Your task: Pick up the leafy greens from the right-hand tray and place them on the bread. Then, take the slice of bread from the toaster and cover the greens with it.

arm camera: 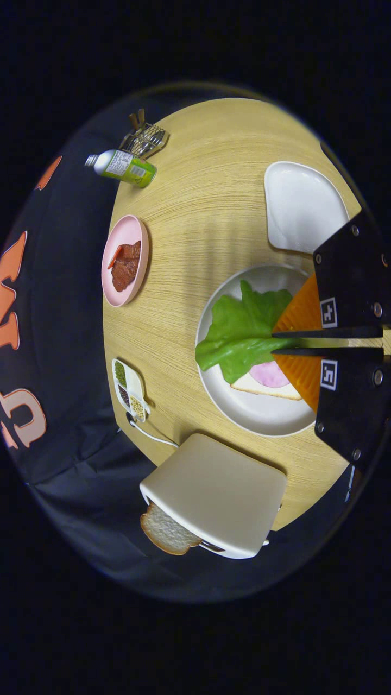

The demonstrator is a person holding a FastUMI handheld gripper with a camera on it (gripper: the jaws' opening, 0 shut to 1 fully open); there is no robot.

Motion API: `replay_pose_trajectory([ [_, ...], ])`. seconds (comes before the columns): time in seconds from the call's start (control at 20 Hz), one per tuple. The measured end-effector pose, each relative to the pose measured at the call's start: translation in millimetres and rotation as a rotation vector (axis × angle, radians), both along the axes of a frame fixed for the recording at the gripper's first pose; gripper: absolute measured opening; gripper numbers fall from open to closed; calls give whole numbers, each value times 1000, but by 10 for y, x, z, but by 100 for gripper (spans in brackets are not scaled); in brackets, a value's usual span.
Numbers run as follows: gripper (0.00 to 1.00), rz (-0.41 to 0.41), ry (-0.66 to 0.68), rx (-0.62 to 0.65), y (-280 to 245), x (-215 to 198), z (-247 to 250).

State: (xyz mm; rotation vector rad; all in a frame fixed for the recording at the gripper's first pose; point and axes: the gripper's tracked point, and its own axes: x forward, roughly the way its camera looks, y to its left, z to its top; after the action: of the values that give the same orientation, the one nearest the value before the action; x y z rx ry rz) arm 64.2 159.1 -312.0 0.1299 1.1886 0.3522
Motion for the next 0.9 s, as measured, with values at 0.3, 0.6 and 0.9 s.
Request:
replay_pose_trajectory([
  [0.3, 15, 31, 4, -4, 172, -41, -3],
  [0.6, 29, 19, -16, 43, 281, 21, 171],
  [0.9, 55, 19, -76, 51, 407, 131, 525],
])
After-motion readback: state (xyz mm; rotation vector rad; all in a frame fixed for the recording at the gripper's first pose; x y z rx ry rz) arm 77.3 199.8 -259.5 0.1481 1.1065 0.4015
